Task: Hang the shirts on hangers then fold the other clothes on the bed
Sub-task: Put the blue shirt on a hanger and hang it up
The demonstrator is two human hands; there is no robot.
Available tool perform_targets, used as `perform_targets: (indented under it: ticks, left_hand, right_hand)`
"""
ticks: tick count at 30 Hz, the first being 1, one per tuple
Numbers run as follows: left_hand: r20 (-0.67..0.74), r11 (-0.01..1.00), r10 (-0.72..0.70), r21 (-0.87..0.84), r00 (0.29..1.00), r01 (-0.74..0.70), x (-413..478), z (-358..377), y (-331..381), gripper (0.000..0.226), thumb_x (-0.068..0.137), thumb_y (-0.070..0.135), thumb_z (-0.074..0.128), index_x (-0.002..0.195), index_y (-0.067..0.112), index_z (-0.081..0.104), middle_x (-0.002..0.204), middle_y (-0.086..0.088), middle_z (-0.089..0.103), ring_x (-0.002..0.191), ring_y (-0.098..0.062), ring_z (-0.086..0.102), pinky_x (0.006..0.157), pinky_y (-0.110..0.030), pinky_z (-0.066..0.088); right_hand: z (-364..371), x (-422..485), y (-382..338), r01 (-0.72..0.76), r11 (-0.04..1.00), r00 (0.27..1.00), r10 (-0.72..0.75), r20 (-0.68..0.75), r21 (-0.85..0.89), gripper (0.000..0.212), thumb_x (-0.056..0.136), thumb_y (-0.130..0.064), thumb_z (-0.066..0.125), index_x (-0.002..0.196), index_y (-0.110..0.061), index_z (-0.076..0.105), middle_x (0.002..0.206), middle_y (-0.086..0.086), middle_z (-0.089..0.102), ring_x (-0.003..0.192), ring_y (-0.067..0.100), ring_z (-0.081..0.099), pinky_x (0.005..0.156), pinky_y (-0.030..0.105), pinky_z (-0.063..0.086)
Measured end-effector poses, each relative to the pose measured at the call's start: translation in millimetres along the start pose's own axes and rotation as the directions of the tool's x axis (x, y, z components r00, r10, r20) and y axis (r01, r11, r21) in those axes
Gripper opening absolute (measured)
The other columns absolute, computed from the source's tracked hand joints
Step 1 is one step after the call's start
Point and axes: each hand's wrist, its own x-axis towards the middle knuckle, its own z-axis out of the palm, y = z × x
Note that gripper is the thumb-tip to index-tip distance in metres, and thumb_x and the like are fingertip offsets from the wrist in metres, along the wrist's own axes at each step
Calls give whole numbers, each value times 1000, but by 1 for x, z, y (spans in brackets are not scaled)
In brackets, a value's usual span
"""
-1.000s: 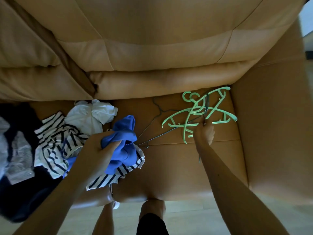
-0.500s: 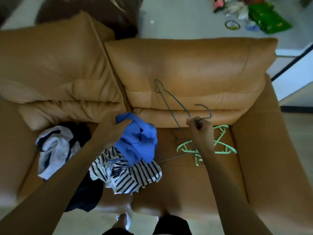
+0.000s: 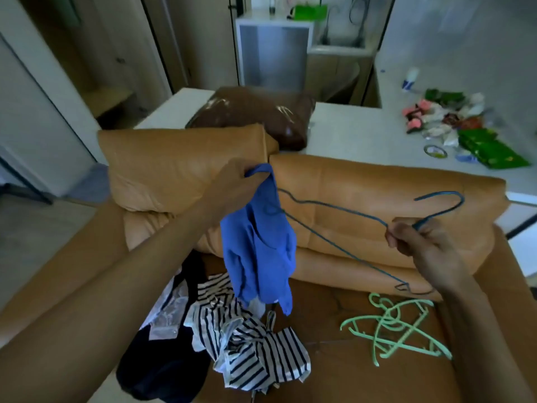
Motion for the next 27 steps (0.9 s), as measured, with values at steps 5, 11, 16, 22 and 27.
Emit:
perform_targets:
  ticks: [5,11,16,22,27]
  left_hand:
    - [48,972,164,161,985,-169,6,-34,25,42,102,20,52,66,2,40,59,-11,35,50,-11,34,53,-22,27]
    - [206,866,316,337,926,-370,2,-57,45,28,99,14,54,78,-4,59,68,-6,52,65,-9,49,62,-17,34]
    - [192,848,380,319,905,-424,3,-74,49,27,99,7,52,74,12,62,71,-1,60,67,-13,54,65,-24,39]
    - [21,762,377,561,926,-323,19,-106,38,22,99,15,53,89,2,68,87,-10,60,81,-19,48,78,-39,42]
    - [167,723,317,595,934,-351,10,-84,53,35,98,23,54,64,28,51,69,10,53,67,-14,51,66,-38,42]
  right_hand:
    - [21,22,-32,65,984,997,-57,52,-167,36,96,-19,53,61,-9,53,55,12,37,52,22,36,56,38,29]
    - [58,48,-83,149,954,983,-115,142,-261,36,99,-20,56,64,-10,52,47,-4,31,45,10,33,51,33,29]
    - [77,62,-112,282,925,940,-214,264,-253,41,101,-13,54,61,-9,48,51,6,35,46,12,34,50,32,27]
    - [58,72,-117,258,940,946,-198,258,-224,42,100,-15,56,60,-6,48,52,-1,35,48,8,33,52,28,27]
    - [77,89,-127,292,929,951,-256,171,-230,40,96,-30,53,58,-18,47,51,-4,42,50,10,40,56,37,34]
